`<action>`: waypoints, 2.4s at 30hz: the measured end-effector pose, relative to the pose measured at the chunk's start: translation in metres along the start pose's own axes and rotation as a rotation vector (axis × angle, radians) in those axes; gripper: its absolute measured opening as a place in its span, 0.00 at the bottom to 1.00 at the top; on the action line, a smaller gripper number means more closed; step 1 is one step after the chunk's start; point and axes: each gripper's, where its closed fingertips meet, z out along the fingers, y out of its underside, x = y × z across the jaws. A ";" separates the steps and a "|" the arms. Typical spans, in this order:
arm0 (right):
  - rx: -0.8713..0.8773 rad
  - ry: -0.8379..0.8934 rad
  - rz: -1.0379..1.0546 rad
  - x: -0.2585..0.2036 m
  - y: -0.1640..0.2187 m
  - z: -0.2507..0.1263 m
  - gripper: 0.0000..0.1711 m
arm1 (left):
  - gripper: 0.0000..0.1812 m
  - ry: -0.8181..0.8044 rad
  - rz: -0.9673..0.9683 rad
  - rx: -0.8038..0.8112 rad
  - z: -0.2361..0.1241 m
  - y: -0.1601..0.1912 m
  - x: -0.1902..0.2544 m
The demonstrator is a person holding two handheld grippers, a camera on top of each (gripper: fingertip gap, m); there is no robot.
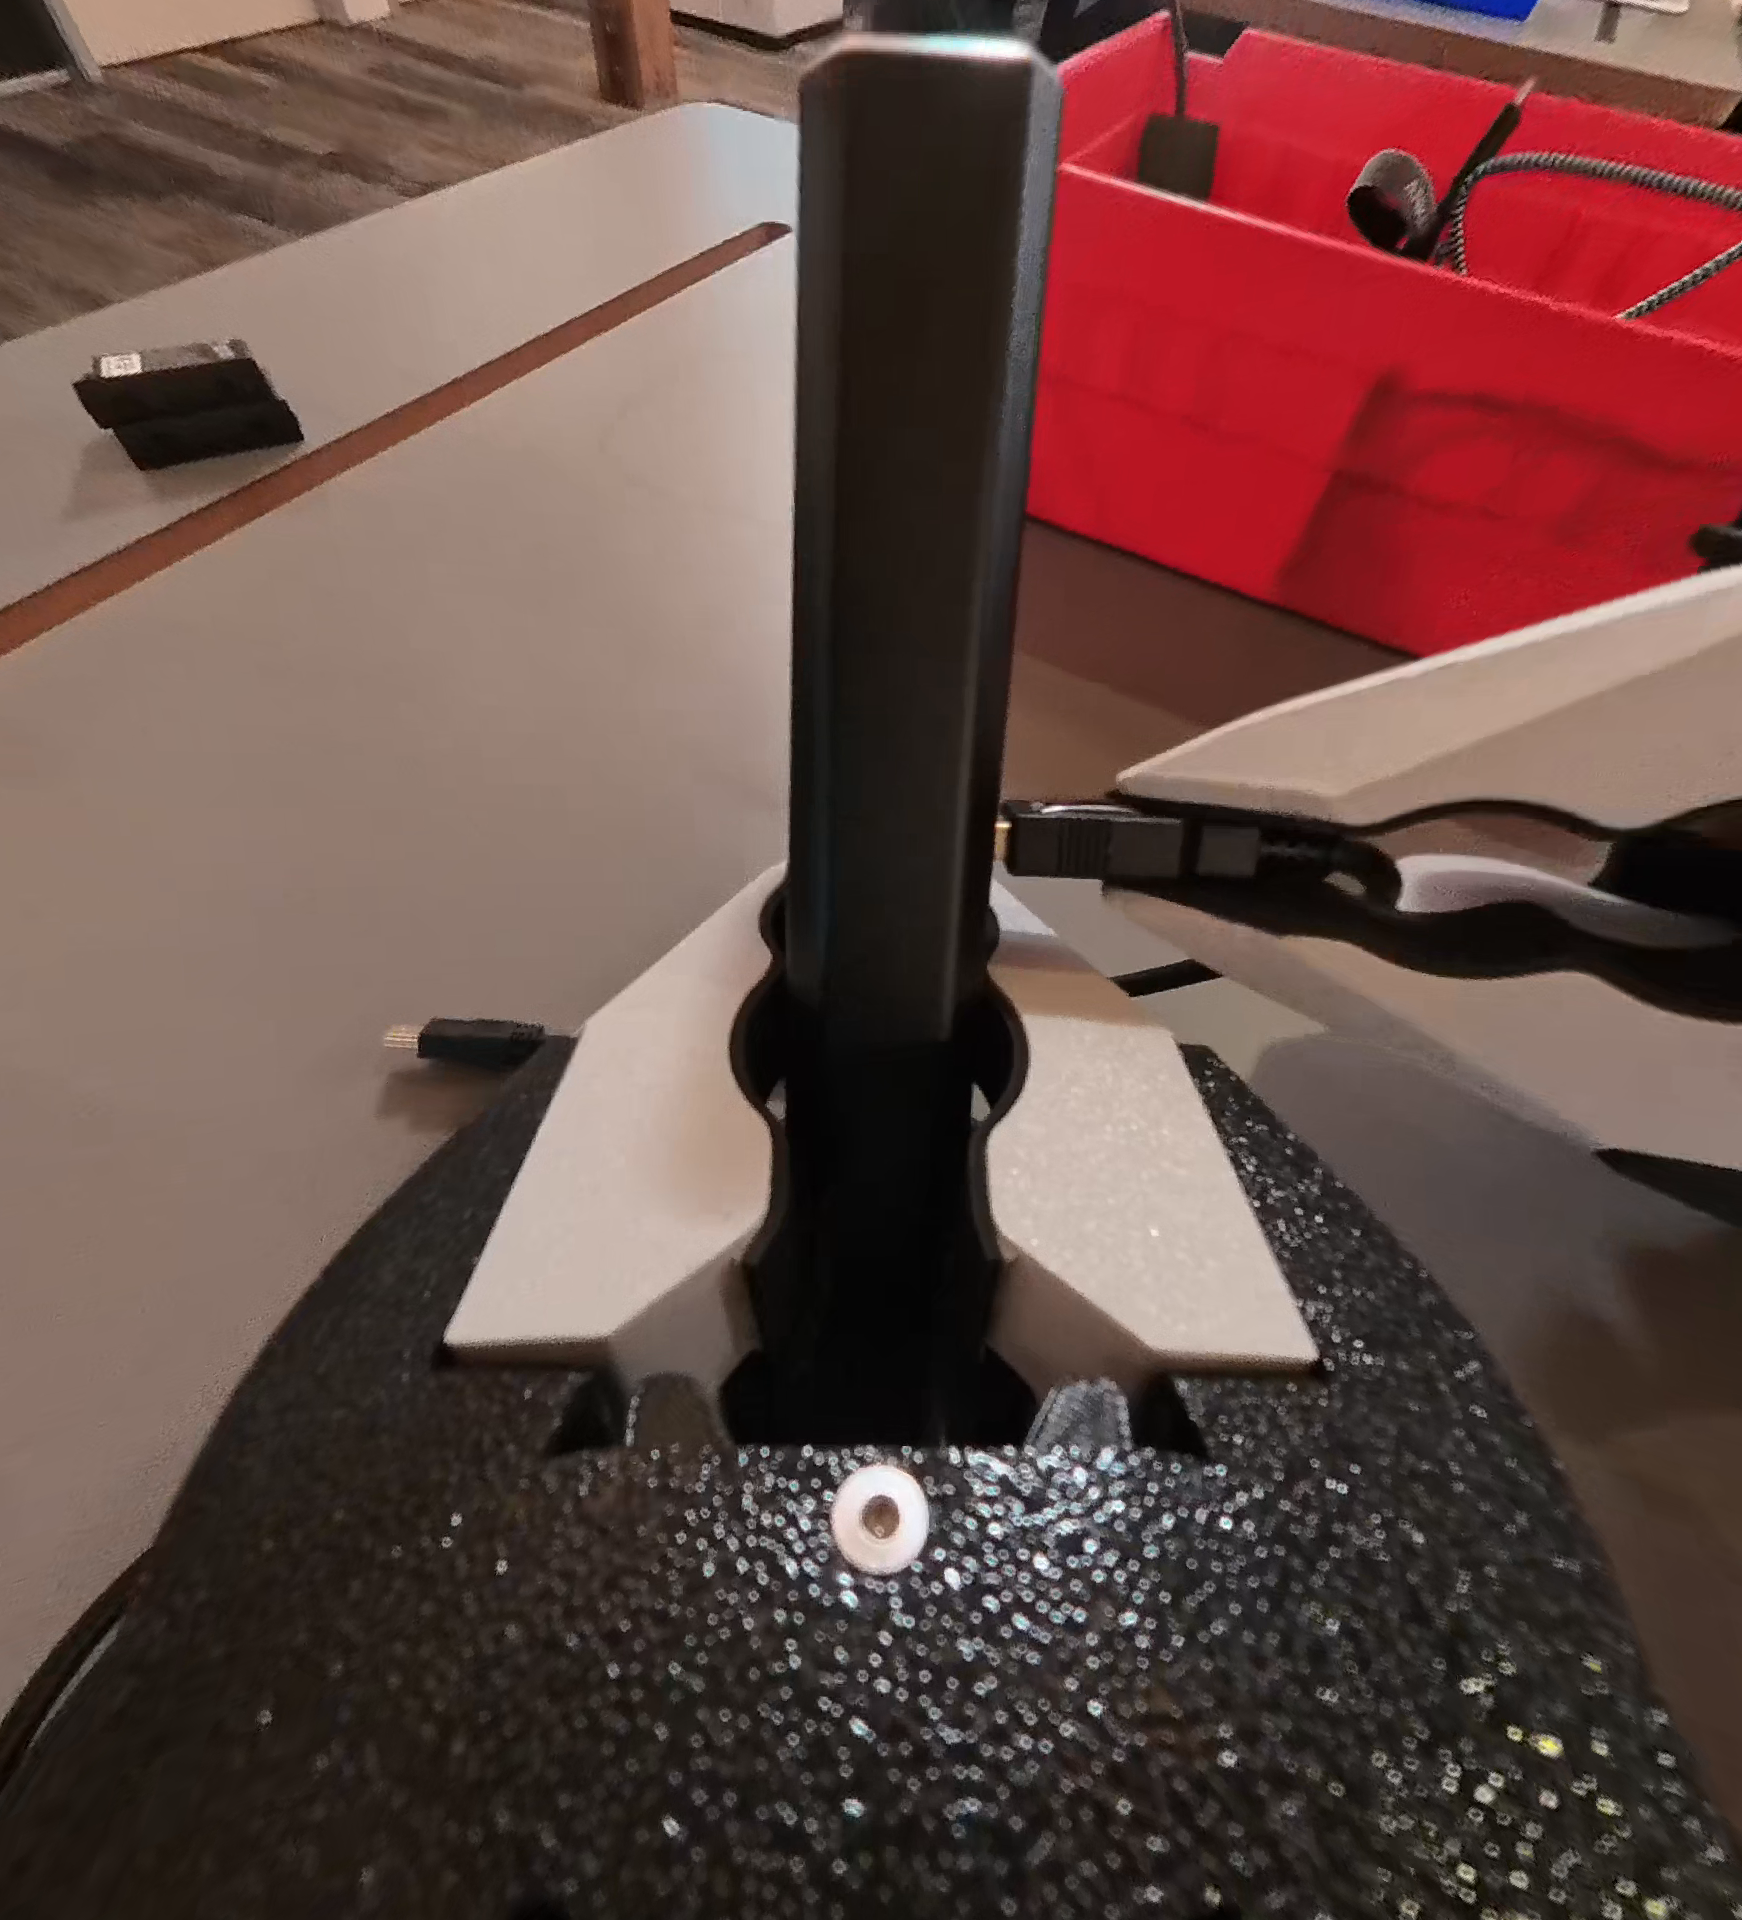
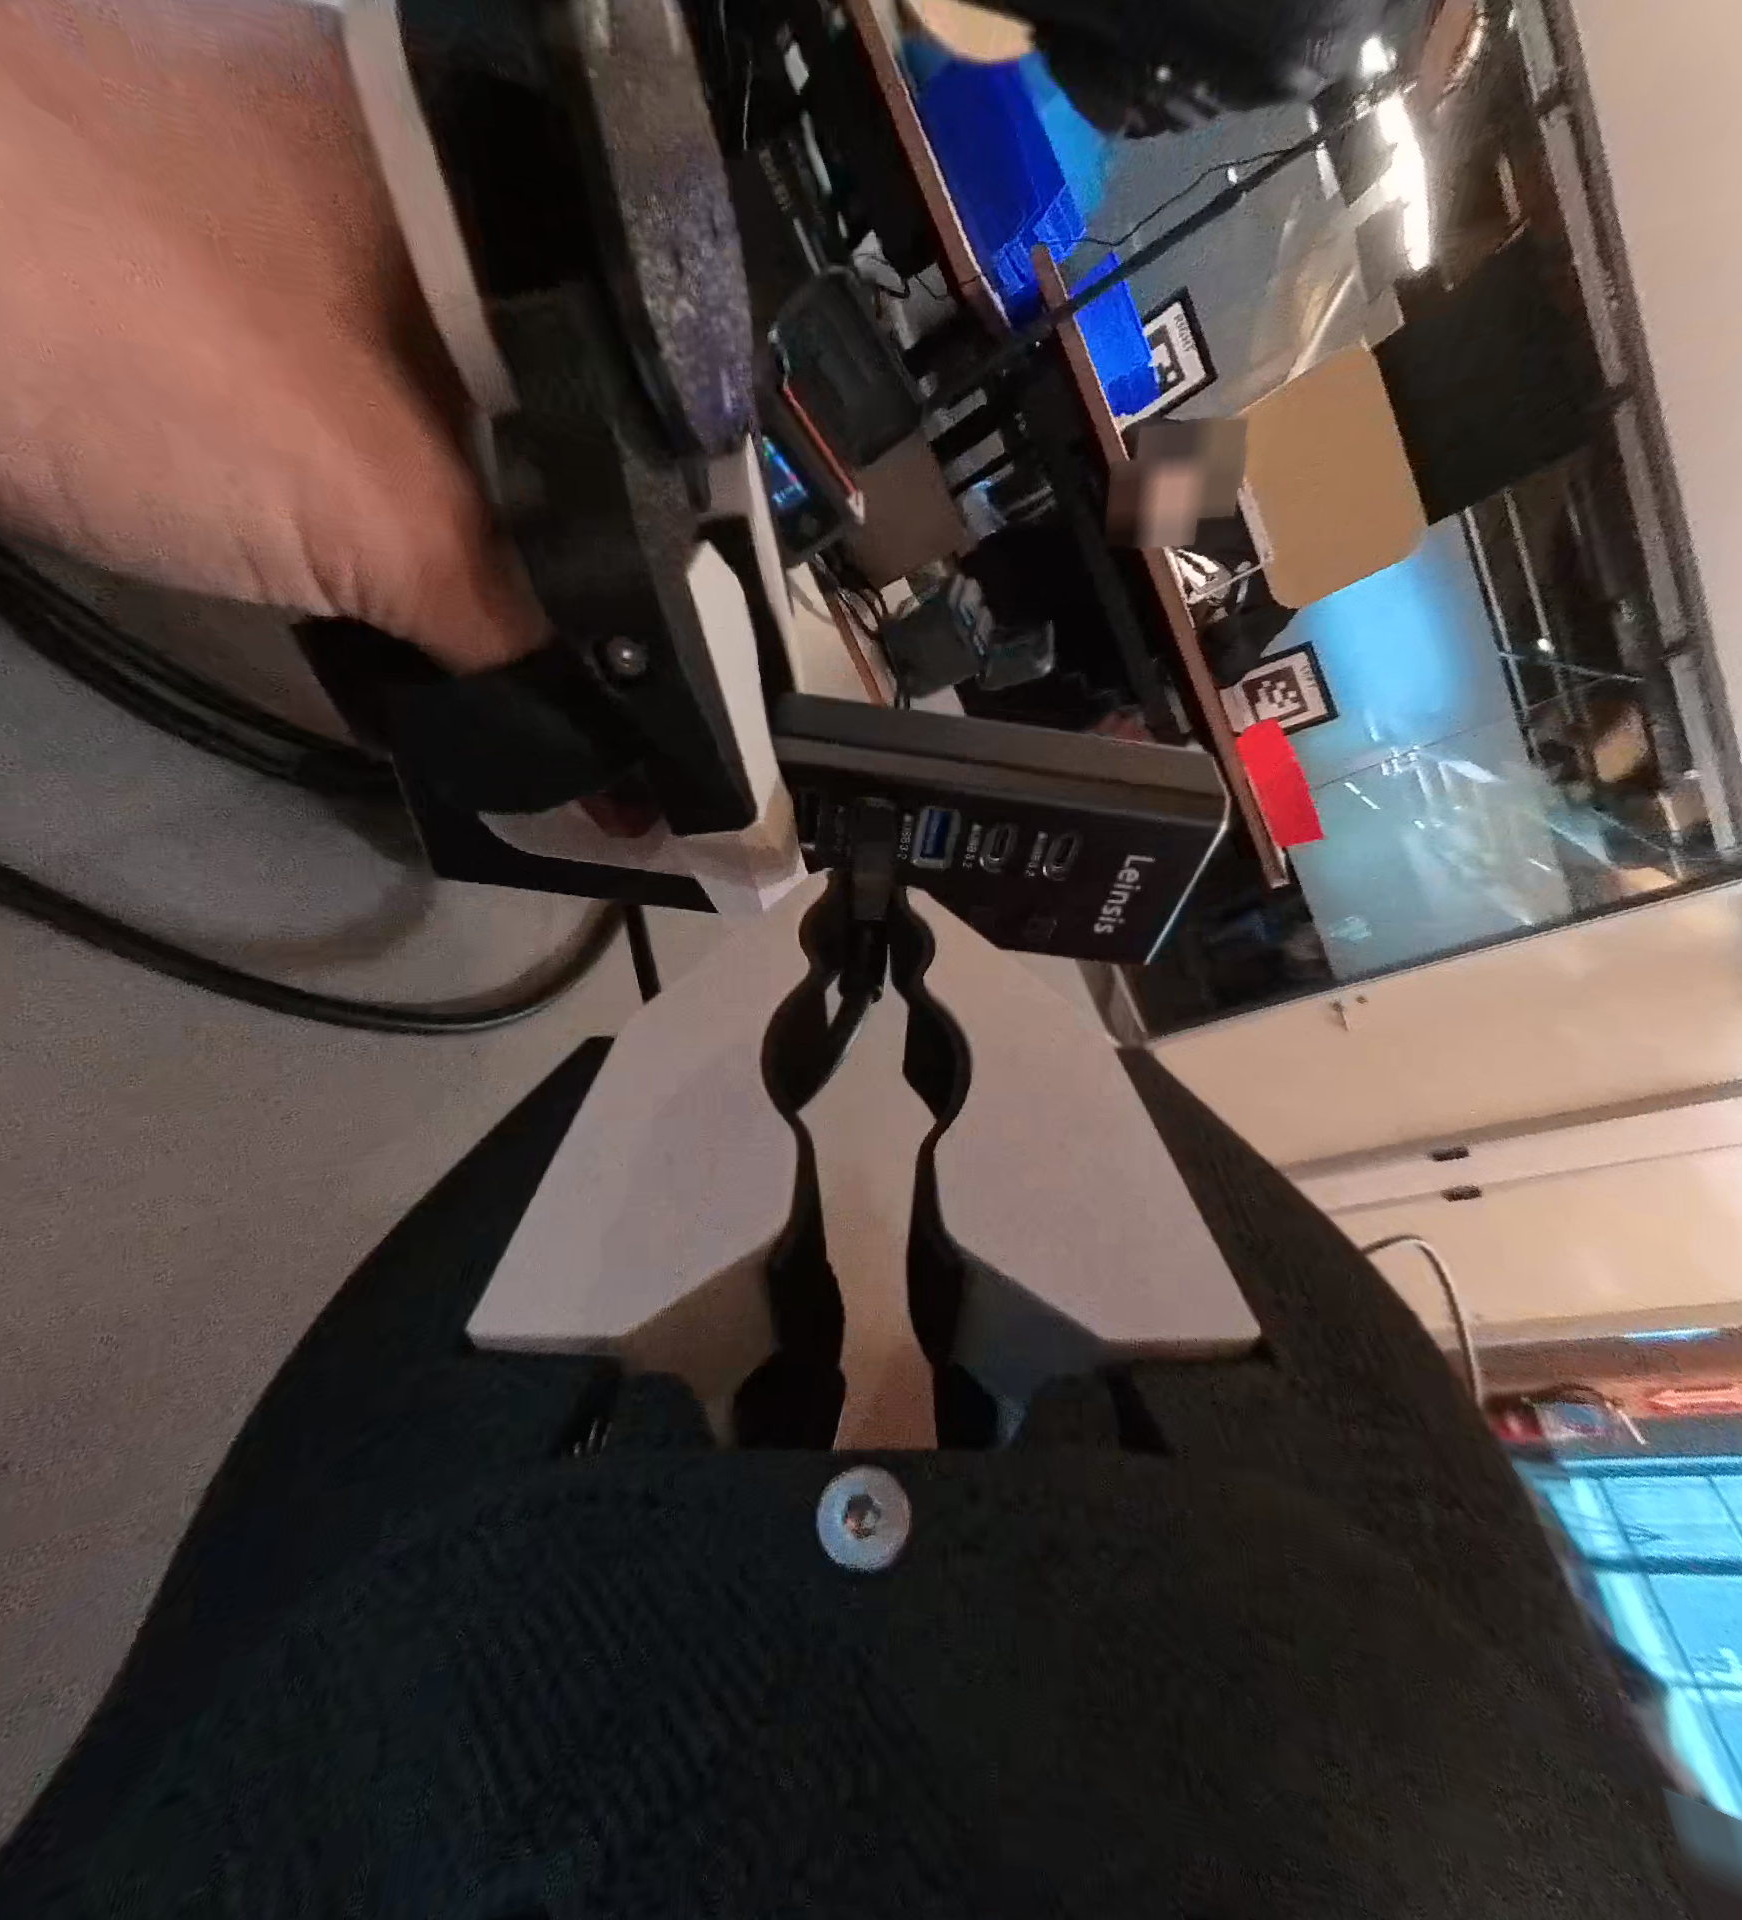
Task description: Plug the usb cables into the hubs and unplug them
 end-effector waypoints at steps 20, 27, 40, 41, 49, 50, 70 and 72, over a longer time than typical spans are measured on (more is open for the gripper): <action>0.555 -0.194 0.229 0.019 -0.030 -0.050 0.27 | 0.15 0.388 -0.122 0.146 -0.019 -0.018 0.042; 0.636 -0.360 0.342 0.014 -0.033 -0.064 0.18 | 0.15 0.440 -0.190 0.179 -0.021 -0.020 0.042; 0.536 -0.199 0.184 0.008 -0.030 -0.048 0.16 | 0.15 0.588 -0.156 0.157 -0.029 -0.018 0.066; 0.538 -0.199 0.185 0.007 -0.030 -0.047 0.15 | 0.15 0.592 -0.139 0.142 -0.028 -0.016 0.069; 0.403 0.016 -0.128 0.003 -0.032 -0.038 0.05 | 0.15 0.606 -0.157 0.123 -0.025 -0.016 0.073; 0.367 0.036 -0.137 0.003 -0.033 -0.037 0.03 | 0.15 0.612 -0.160 0.129 -0.025 -0.016 0.073; 0.354 -0.038 0.072 -0.004 -0.031 -0.032 0.03 | 0.15 0.627 -0.156 0.119 -0.023 -0.005 0.068; 0.349 0.049 -0.151 -0.012 -0.039 -0.035 0.03 | 0.15 0.603 -0.163 0.118 -0.020 -0.005 0.064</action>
